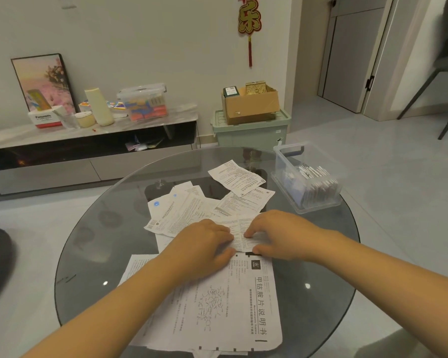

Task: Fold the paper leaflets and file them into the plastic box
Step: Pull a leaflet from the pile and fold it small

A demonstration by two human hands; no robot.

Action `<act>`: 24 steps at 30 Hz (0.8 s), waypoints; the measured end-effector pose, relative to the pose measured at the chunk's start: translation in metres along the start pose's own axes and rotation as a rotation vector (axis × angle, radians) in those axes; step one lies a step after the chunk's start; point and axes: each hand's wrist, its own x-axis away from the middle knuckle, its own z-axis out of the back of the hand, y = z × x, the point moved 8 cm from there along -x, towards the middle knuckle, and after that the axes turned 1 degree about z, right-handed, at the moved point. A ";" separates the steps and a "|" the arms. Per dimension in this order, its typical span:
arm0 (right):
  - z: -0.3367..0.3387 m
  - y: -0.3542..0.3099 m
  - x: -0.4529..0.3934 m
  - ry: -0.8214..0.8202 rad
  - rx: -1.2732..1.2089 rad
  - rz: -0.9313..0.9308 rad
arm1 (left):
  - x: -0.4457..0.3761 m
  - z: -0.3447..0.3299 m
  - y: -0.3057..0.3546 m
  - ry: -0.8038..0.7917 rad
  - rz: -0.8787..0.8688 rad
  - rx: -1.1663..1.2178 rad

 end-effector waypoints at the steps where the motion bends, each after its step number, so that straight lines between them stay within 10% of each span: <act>1: 0.001 -0.001 0.001 -0.001 0.009 0.005 | 0.000 0.001 0.000 0.024 -0.003 0.008; 24: 0.005 0.033 -0.015 0.188 -0.184 -0.311 | -0.014 -0.008 -0.049 0.248 0.580 0.543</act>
